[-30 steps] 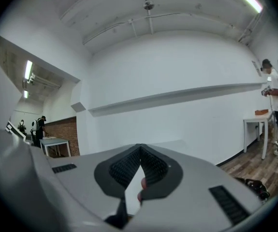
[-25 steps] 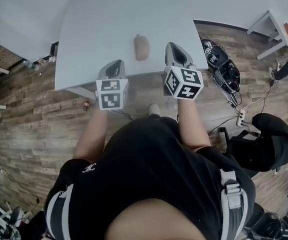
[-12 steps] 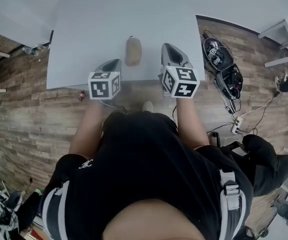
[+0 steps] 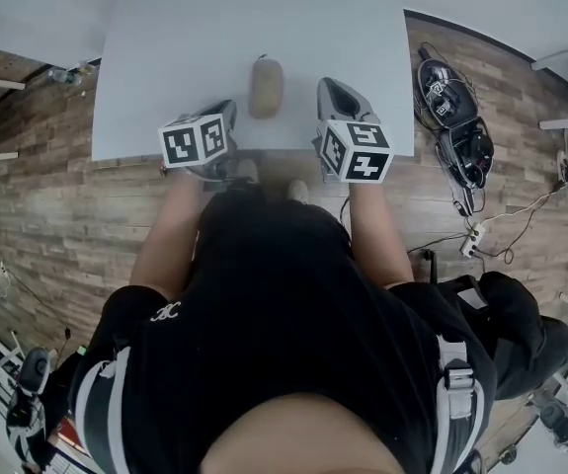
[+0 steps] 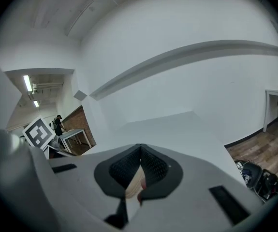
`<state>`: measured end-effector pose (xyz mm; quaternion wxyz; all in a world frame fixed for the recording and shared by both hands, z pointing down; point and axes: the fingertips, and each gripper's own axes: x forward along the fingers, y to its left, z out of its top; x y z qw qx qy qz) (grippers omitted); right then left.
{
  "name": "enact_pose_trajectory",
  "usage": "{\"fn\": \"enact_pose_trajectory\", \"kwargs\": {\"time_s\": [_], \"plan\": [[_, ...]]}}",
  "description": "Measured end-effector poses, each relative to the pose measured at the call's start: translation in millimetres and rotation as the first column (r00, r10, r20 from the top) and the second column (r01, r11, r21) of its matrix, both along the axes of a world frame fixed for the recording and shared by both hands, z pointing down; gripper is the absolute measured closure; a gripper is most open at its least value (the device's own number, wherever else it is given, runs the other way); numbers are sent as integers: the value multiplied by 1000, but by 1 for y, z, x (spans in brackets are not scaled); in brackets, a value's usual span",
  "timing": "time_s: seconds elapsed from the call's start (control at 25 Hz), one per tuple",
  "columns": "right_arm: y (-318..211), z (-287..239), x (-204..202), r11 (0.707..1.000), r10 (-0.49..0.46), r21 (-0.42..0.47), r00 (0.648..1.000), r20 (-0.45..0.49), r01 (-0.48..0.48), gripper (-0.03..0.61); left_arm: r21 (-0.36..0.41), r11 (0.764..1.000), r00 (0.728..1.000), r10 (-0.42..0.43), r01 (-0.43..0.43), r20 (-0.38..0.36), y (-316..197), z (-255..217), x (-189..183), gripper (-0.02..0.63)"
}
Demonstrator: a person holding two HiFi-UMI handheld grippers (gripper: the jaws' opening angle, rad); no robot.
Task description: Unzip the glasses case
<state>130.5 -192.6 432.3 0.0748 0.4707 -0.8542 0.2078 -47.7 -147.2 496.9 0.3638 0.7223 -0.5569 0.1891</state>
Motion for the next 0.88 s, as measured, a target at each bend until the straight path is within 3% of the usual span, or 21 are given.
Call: {"fn": "enact_pose_trajectory", "kwargs": {"time_s": [0.12, 0.28, 0.36, 0.52, 0.6, 0.88], "plan": [[-7, 4, 1, 1000, 26, -10, 1000, -11, -26, 572, -8, 999, 999, 45, -45, 11, -15, 7, -1, 623], [-17, 4, -10, 999, 45, -16, 998, -31, -46, 572, -38, 991, 992, 125, -124, 2, -34, 22, -4, 565], [-23, 3, -16, 999, 53, -2, 997, -62, -53, 572, -67, 987, 989, 141, -144, -46, -43, 32, -7, 546], [-33, 4, -27, 996, 91, 10, 989, -115, -91, 572, -139, 974, 966, 148, -179, -211, -61, 54, -7, 483], [-36, 7, -31, 994, 105, 11, 983, -152, -105, 572, -158, 967, 957, 157, -199, -244, -70, 66, -6, 447], [-38, 13, -43, 991, 131, 30, 943, -306, -129, 572, -201, 948, 959, 208, -246, -192, -100, 106, -16, 374]]}}
